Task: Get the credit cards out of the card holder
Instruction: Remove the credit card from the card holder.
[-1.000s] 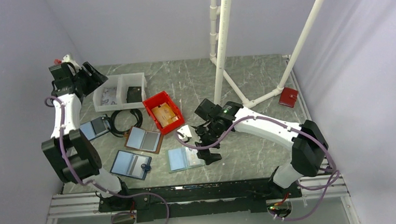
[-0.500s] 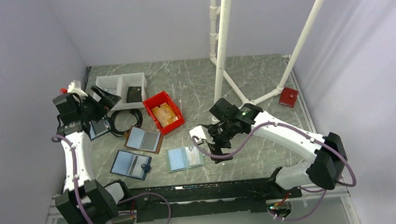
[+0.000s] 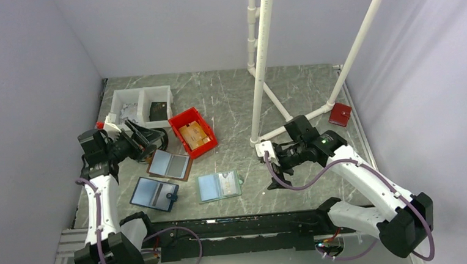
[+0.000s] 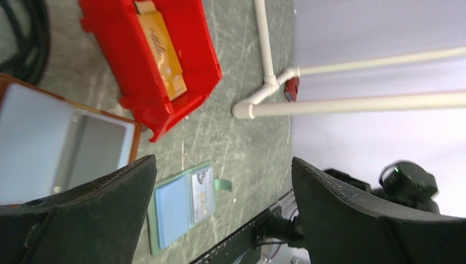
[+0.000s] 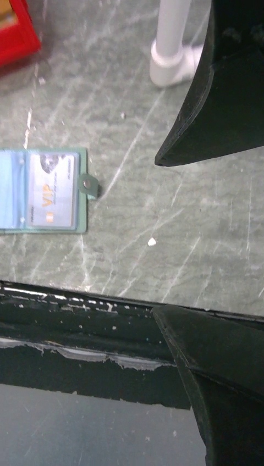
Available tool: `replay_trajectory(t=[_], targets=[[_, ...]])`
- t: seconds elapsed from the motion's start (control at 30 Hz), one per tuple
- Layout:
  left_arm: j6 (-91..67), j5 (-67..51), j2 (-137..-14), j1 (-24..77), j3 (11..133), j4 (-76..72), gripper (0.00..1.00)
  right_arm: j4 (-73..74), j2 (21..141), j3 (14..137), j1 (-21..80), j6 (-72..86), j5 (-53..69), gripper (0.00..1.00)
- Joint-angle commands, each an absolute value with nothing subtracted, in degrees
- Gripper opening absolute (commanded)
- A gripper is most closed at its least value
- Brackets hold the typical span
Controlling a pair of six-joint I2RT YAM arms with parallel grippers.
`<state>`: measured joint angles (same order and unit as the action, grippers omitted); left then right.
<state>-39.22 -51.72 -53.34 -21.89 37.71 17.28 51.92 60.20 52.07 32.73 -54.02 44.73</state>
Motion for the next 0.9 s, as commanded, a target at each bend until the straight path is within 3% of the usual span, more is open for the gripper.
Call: replay_trajectory(t=[0.0,0.4,0.87], targets=[[-39.1,-55.0,-49.3,-17.3,36.8,18.0,0.96,49.8,60.8,48.2,30.9,-57.6,52.0,1.00],[-43.5,-34.8,-44.6,11.9,32.4,19.8,0.90,47.6,62.6,47.2,30.7,-57.1,51.2,1.00],[-47.8,-15.0,-53.7,38.1,30.6,11.2,0.89,48.6,63.7,47.7,30.0,-58.2,51.8,1.00]])
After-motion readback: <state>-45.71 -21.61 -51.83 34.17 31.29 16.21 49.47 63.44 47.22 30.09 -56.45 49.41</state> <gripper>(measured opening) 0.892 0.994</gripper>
